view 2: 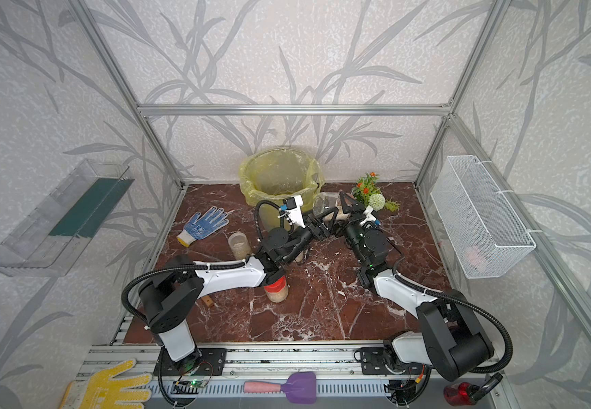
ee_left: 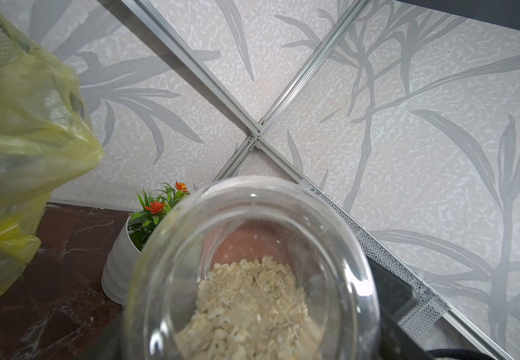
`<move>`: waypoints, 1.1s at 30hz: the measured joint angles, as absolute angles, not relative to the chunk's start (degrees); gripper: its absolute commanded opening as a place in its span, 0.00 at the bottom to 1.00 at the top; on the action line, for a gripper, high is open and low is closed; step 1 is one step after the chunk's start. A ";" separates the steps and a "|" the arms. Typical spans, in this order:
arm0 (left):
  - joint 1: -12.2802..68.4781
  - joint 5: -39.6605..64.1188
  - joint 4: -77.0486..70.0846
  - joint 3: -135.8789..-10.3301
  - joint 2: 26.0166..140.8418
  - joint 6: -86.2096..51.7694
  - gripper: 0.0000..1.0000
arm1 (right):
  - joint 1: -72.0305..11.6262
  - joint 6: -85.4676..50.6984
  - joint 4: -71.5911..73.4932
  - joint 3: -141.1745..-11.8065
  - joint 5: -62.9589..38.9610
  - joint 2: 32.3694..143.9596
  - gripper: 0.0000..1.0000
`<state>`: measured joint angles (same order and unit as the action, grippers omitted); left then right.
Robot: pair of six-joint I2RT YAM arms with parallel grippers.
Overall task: Empty expired oatmeal from jars
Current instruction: Adjust the jar.
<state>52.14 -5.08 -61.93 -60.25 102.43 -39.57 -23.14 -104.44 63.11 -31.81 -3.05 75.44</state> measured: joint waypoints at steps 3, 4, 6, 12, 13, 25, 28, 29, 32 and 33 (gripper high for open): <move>52.40 -4.95 -62.67 -60.23 102.43 -40.62 0.51 | -22.92 -101.95 58.22 -32.27 -3.29 72.20 0.36; 52.56 -4.78 -63.16 -60.18 102.43 -41.08 0.56 | -22.87 -100.79 55.94 -32.60 -3.29 70.70 0.35; 52.84 -4.40 -64.12 -60.14 102.41 -41.63 0.61 | -22.72 -98.65 51.77 -33.45 -3.53 68.25 0.33; 53.25 -2.07 -64.36 -59.40 100.92 -42.02 0.74 | -21.85 -91.74 38.24 -37.63 -6.46 62.43 0.30; 53.25 -1.58 -64.07 -59.13 100.57 -41.89 0.75 | -21.71 -90.76 36.49 -38.24 -7.07 61.89 0.30; 51.48 6.02 -48.27 -57.14 98.37 -28.10 0.87 | -20.47 -79.92 19.42 -41.19 -11.40 61.54 0.26; 51.27 7.49 -39.66 -58.00 96.49 -22.46 0.87 | -20.14 -76.53 14.70 -41.76 -12.47 60.99 0.26; 51.27 7.77 -37.08 -58.43 95.83 -21.08 0.87 | -19.84 -75.77 13.67 -41.87 -12.91 60.73 0.26; 51.27 8.51 -30.63 -59.99 94.11 -16.71 0.87 | -19.07 -72.97 10.37 -43.05 -14.52 59.94 0.26; 51.27 8.71 -29.32 -60.34 93.67 -15.31 0.87 | -18.85 -71.81 9.21 -43.68 -15.14 59.75 0.26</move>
<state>51.27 8.71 -29.32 -60.34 93.67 -15.31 -18.85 -71.81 9.21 -43.68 -15.14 59.75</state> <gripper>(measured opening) 0.873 0.878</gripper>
